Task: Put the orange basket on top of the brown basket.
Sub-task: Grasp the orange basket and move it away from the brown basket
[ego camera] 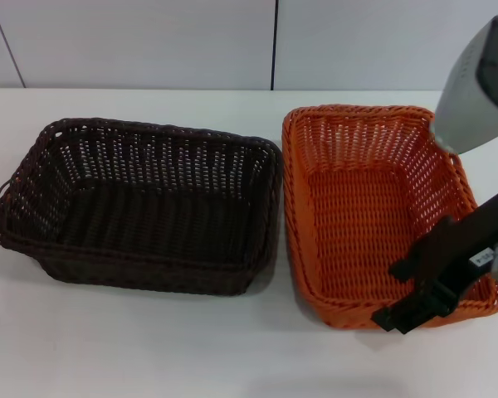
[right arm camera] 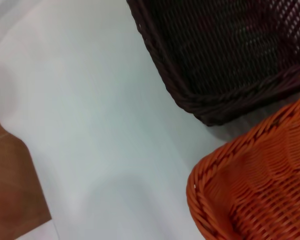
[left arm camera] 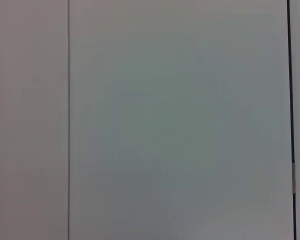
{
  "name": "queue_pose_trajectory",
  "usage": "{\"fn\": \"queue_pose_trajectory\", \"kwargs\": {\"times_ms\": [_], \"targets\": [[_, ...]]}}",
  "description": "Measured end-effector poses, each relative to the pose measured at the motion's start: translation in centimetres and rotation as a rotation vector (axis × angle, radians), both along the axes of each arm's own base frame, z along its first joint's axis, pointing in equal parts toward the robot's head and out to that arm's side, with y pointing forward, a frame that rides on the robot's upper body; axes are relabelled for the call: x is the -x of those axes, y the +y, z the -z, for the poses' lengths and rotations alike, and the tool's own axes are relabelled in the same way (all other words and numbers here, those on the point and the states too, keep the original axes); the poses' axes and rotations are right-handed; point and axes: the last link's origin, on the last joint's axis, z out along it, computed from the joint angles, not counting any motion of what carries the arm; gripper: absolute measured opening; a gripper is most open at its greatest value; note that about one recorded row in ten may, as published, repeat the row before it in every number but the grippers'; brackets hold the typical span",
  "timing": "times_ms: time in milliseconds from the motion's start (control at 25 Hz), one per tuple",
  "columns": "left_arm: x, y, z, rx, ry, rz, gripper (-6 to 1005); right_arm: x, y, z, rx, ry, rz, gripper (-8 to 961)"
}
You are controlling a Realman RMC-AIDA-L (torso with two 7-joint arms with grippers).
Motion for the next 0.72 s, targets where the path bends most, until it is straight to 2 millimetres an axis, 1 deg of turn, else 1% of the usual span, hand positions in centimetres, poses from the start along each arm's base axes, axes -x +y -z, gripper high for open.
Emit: {"fn": "queue_pose_trajectory", "kwargs": {"times_ms": [240, 400, 560, 720], "targets": [[0.0, 0.0, 0.0, -0.002, -0.003, 0.001, 770, -0.3, 0.8, 1.6, 0.030, -0.041, 0.009, 535], [0.2, -0.2, 0.0, -0.001, -0.008, -0.001, 770, -0.7, 1.4, 3.2, 0.055, -0.081, 0.017, 532], [0.3, -0.1, -0.1, -0.002, -0.006, -0.005, 770, -1.1, 1.7, 3.7, 0.046, -0.096, 0.020, 529], [0.3, 0.0, -0.2, -0.004, -0.003, -0.004, 770, -1.9, 2.1, 4.2, 0.023, -0.149, 0.022, 527]]}}
